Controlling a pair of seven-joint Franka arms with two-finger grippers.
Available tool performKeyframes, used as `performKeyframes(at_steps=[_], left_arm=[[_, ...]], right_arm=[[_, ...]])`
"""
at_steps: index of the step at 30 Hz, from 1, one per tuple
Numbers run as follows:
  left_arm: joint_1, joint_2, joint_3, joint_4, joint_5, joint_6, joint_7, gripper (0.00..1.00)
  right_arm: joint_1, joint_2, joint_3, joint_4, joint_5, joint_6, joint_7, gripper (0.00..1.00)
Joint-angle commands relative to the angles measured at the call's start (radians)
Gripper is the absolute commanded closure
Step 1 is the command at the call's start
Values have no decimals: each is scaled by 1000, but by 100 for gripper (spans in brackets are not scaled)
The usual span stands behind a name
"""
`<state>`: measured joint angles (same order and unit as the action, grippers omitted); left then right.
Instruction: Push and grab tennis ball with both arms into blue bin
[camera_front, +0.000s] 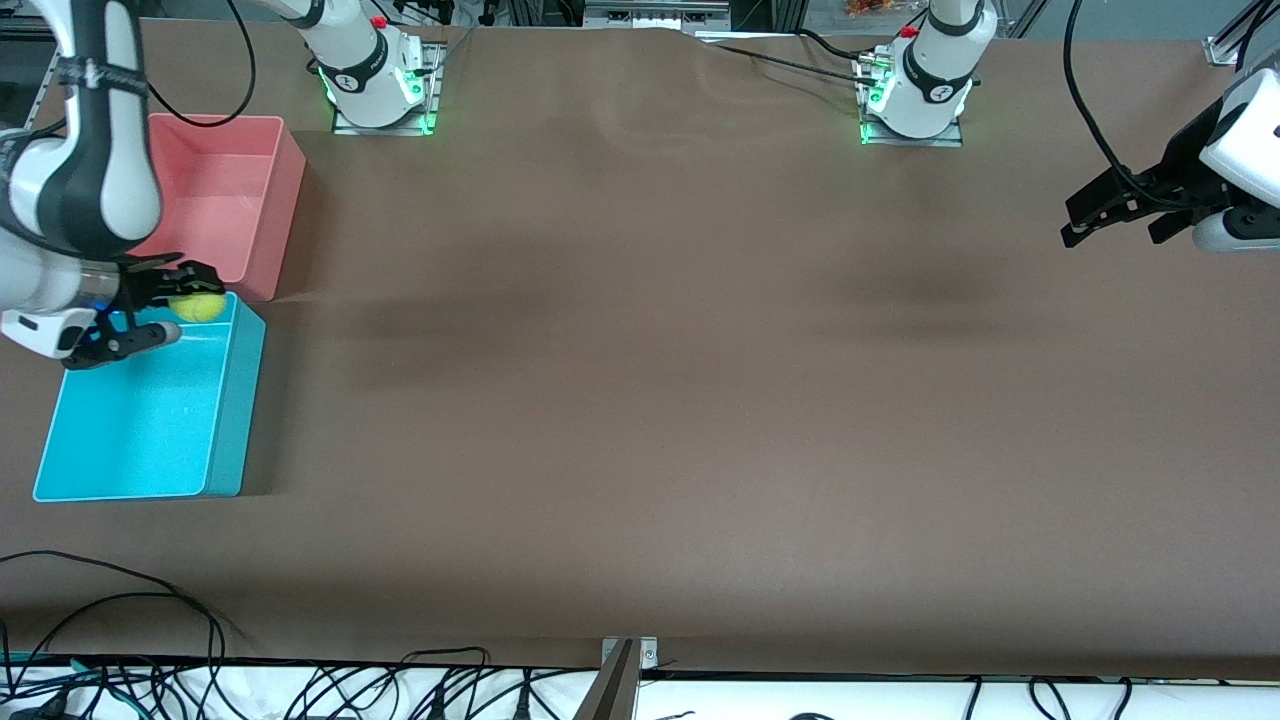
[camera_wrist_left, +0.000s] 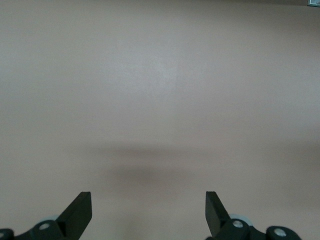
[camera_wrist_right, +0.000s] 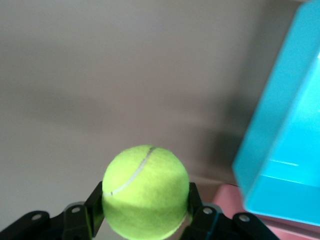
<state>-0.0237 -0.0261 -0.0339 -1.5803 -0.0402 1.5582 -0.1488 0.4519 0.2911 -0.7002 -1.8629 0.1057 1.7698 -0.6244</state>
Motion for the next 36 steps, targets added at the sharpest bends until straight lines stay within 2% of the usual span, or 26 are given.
performKeyframes(at_steps=[1,10,16,19,25,26,31,36], left_arm=[[-1,18,-1,37,-10,-21,-6,0],[-1,18,-1,37,-10,-21,-6,0],[-1,18,-3,37,-12,-21,-6,0],[-1,18,-3,37,-12,-21,-6,0],[-1,18,-3,37,-12,-21,-6,0],[-1,18,-3,37,-12,-21,-6,0],[-1,18,-3,37,-12,-21,-6,0],[-1,18,-3,37,-12,-21,-6,0]], right_arm=[[-79,68,2,4,11,49,-139,48],[-148,160,4,5,103,111,-270,48],[-174,233,4,13,219,123,-369,48],[-183,276,4,14,238,131,-376,48],[-202,303,5,14,253,181,-405,47],[-202,304,7,14,264,181,-405,43],[-202,321,7,16,298,177,-402,0],[-202,322,7,16,299,174,-399,0]])
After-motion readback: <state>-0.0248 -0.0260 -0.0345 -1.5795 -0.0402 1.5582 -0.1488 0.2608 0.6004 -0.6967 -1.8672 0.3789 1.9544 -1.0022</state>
